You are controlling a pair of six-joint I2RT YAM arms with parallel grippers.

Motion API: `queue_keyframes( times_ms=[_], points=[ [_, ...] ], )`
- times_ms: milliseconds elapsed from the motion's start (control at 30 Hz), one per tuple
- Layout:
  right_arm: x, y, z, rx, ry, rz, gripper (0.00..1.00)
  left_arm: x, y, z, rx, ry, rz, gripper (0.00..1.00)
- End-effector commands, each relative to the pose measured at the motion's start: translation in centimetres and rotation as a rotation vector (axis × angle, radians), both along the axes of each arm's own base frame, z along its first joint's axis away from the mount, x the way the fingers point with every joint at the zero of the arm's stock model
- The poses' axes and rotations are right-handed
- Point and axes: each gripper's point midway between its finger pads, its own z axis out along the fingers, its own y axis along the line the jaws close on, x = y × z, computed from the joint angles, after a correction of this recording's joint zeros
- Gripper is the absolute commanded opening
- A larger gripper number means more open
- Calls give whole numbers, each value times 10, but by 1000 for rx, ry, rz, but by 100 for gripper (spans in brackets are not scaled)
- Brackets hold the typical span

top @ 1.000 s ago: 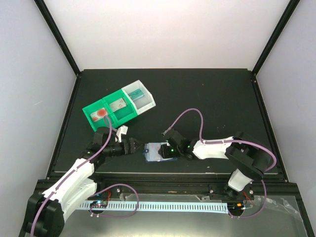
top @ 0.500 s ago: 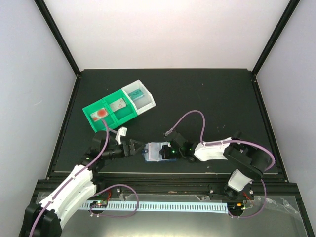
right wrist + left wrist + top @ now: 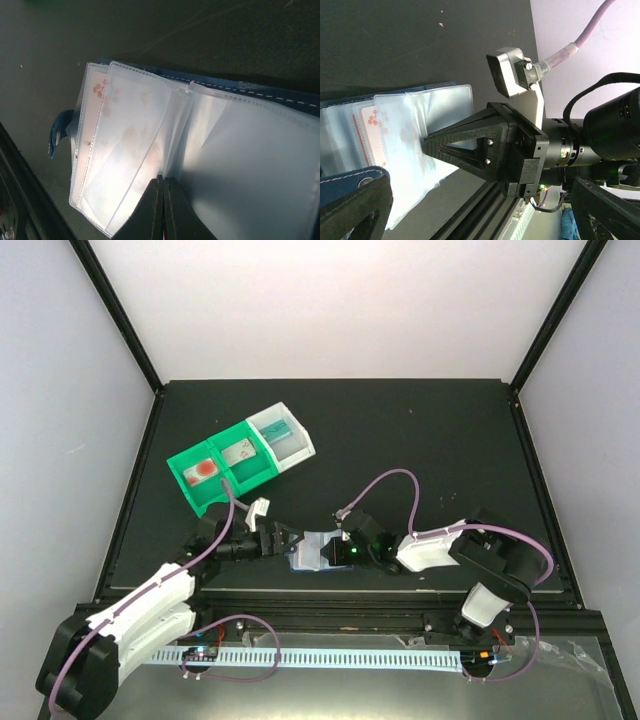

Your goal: Take the credit cards out of the card holder

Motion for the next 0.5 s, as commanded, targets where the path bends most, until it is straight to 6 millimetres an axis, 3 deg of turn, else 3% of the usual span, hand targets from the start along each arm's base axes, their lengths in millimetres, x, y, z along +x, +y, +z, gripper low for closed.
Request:
queue_keyframes(
  times_ms=[0,467],
  points=[
    [-11,-8,-16,-32,44,14,3,13,-11,27,-41,-92,0,99],
    [-15,-1,-7,35,36,36,3,26,-32,9,0,-41,-3,99]
  ],
)
